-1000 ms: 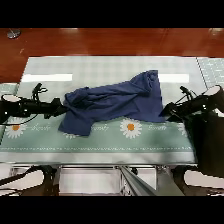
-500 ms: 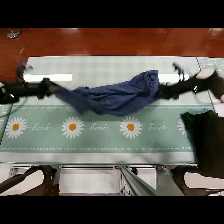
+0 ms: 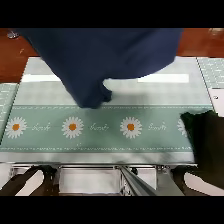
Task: Fold the shirts.
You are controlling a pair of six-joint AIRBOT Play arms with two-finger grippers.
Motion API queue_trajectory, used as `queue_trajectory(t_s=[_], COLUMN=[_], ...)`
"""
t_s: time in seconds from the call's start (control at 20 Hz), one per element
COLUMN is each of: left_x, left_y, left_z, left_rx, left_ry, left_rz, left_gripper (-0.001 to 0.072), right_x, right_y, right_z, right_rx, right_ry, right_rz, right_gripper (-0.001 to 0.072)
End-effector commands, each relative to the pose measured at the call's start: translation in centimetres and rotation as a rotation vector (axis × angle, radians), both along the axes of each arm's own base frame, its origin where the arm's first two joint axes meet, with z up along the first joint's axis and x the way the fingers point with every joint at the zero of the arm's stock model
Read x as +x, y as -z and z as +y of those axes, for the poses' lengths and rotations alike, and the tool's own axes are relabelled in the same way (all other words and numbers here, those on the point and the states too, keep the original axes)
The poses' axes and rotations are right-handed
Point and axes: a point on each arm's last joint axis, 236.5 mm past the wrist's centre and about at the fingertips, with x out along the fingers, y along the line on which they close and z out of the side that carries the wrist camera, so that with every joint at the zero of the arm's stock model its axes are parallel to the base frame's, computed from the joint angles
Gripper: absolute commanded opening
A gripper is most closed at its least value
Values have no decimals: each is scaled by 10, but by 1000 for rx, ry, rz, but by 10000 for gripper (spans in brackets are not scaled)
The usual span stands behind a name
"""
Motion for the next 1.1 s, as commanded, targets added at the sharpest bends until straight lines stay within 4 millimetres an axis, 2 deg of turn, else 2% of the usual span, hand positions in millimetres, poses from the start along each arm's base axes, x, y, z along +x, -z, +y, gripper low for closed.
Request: queue_trajectory(t_s=[0.0,0.15,0.25,0.4,0.45,0.55,0.65,0.75,0.8,0.9,1.05], left_x=[-74,-139,-179,-225,-235,-242,-227,-192,-171,-122,-49], left_y=[-91,-132,-143,-146,-143,-131,-107,-70,-46,13,111], left_z=[15,38,46,48,50,57,60,67,73,78,80], left_rx=[133,224,280,329,348,387,401,395,380,357,281], left_ry=[-200,-408,-504,-577,-601,-634,-613,-584,-570,-509,-409], left_rz=[-240,-372,-438,-486,-483,-437,-338,-200,-122,48,284], left_gripper=[19,19,19,19,19,19,19,19,19,19,19], right_x=[-86,-152,-189,-230,-240,-251,-247,-224,-208,-171,-111], right_y=[-70,-98,-111,-111,-109,-105,-91,-52,-25,35,126], right_z=[-10,-23,-28,-29,-28,-26,-26,-23,-20,-18,-19], right_rx=[-78,-147,-174,-202,-209,-218,-216,-214,-205,-197,-161], right_ry=[69,150,186,200,197,191,184,147,120,82,51], right_rz=[-220,-328,-388,-407,-406,-395,-349,-219,-136,28,232], right_gripper=[21,21,21,21,21,21,21,21,21,21,21])
